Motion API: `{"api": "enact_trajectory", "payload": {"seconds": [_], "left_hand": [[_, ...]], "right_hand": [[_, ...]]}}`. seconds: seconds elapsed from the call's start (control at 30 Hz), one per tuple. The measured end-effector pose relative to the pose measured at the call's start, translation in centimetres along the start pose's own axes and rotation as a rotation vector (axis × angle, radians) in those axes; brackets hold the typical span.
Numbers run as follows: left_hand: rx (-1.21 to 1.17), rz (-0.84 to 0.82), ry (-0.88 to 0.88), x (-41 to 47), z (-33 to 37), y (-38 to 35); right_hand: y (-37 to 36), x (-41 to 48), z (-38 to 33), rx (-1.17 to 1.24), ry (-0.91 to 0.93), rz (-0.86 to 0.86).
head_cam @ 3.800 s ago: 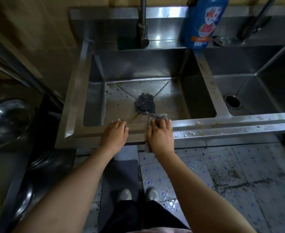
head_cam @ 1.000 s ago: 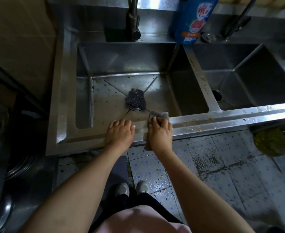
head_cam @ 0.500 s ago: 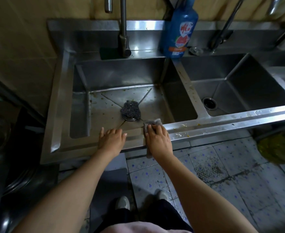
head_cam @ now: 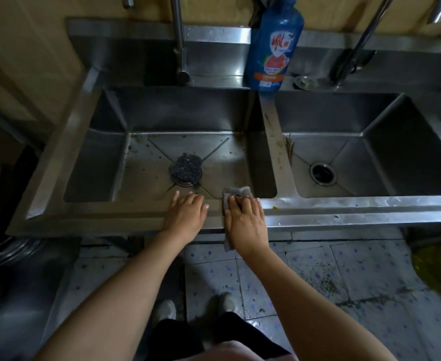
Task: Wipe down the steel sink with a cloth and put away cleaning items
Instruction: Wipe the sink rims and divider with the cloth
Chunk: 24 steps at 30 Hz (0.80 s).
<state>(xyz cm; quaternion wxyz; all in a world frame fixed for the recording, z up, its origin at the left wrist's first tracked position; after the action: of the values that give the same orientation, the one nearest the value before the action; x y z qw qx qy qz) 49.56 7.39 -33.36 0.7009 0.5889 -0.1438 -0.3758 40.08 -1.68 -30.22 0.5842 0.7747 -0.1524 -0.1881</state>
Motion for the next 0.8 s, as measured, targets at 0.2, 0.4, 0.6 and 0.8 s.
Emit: {"api": "enact_trajectory", "payload": {"seconds": [0.2, 0.4, 0.6, 0.8], "left_hand": [[0.027, -0.026, -0.013, 0.6, 2.5, -0.4], [0.019, 0.022, -0.041, 0.5, 2.5, -0.2], [0.020, 0.045, -0.030, 0.8, 2.3, -0.4], [0.006, 0.051, -0.027, 0.8, 2.1, -0.6]], "right_hand": [[0.9, -0.2, 4.4, -0.004, -0.021, 0.006], [0.7, -0.6, 6.7, 0.022, -0.119, -0.005], [-0.2, -0.4, 4.8, 0.074, -0.272, 0.026], [-1.0, 0.0, 1.1, 0.150, -0.210, 0.006]]}}
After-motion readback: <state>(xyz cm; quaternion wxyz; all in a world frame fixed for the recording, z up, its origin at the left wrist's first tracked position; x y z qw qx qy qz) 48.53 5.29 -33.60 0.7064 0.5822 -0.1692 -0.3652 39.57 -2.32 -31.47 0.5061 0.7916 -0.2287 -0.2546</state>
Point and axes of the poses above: each hand's wrist, its own x-axis towards the middle knuckle, its own y-axis out of the back of the hand, z = x × y, the point moved 10 cm from there along x, towards the middle knuckle, and after that the axes turned 4 degrees about -z, right-handed, at the moved point
